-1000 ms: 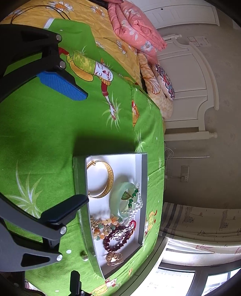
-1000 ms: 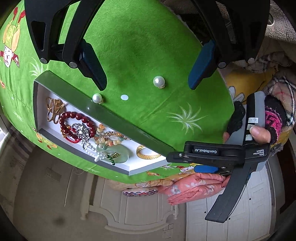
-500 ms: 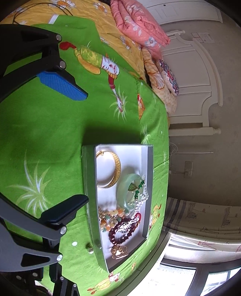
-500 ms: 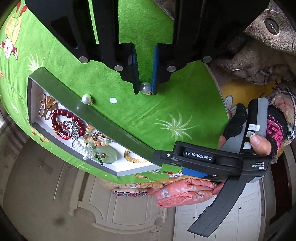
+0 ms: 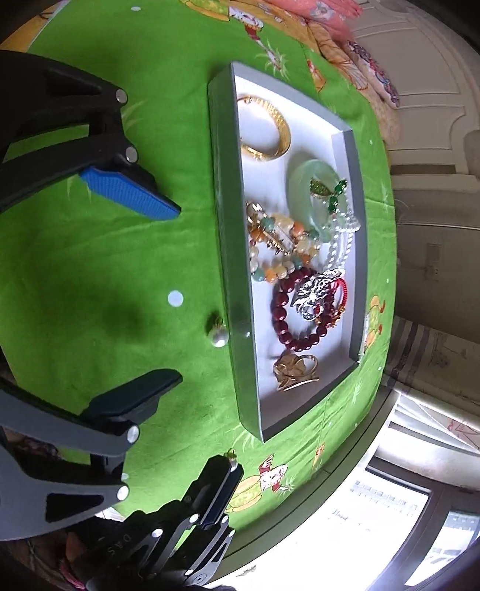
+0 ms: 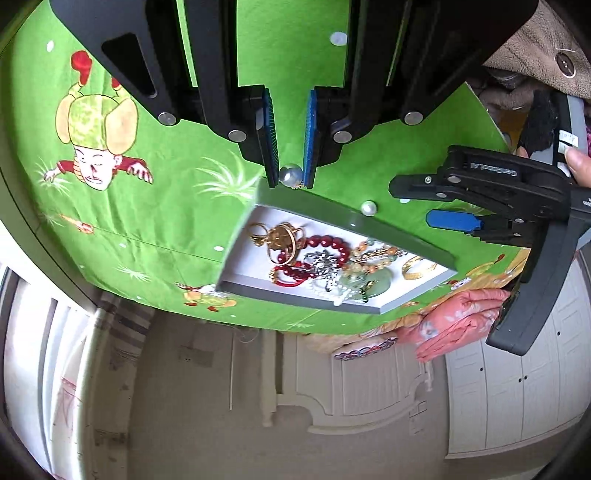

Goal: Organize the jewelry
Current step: 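Grasp a loose white pearl with the right tool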

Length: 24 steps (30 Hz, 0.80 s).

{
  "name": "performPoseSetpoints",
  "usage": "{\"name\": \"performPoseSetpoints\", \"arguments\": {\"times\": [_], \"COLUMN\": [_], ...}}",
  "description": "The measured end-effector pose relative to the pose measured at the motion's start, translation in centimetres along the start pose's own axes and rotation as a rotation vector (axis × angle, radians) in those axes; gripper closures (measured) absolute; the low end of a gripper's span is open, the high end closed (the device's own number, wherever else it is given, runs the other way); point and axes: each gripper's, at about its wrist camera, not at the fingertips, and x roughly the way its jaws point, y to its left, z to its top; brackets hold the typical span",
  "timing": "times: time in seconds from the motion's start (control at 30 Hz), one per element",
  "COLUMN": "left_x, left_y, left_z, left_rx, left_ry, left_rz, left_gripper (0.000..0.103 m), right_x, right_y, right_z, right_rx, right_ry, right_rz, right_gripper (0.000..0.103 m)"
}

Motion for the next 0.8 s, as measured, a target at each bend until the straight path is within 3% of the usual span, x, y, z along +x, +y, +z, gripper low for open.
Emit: {"name": "performPoseSetpoints", "arguments": {"times": [0.13,0.4,0.47,0.53,0.6,0.8], "left_x": [1.2,2.2,2.3,2.3,2.1,1.0], "left_y": [-1.8,-4.2,-4.2,-4.1,-4.0,-2.6], "left_z": [1.1,2.2,2.2,2.4,2.2,1.3], "left_rx": [-0.005,-0.030,-0.047,-0.048,-0.025,-0.070], "left_ry": [-0.023,0.001,-0.013,-0.031,-0.039,-0.052], "left_rz": [0.107,0.165,0.206,0.228,0.224,0.133], "left_gripper": [0.056,0.044,0.053,0.073,0.084,0.084], "right_x": [-0.5,-0.1,-0.3,-0.4,-0.4,-0.1], "right_y": [-1.0,-0.9,-1.0,-1.2,-1.5,-0.8], "right_z": [-0.5,-1.0,-1.2,-1.2,-1.3,-1.4], "right_rx": [0.030,0.047,0.053,0.060,0.065,0.045], "right_ry": [-0.022,-0.028,-0.028,-0.031,-0.034,-0.019], "right_rz": [0.015,0.058,0.061,0.061,0.060,0.051], "right_gripper": [0.087,0.087,0.087,0.087,0.087,0.087]}}
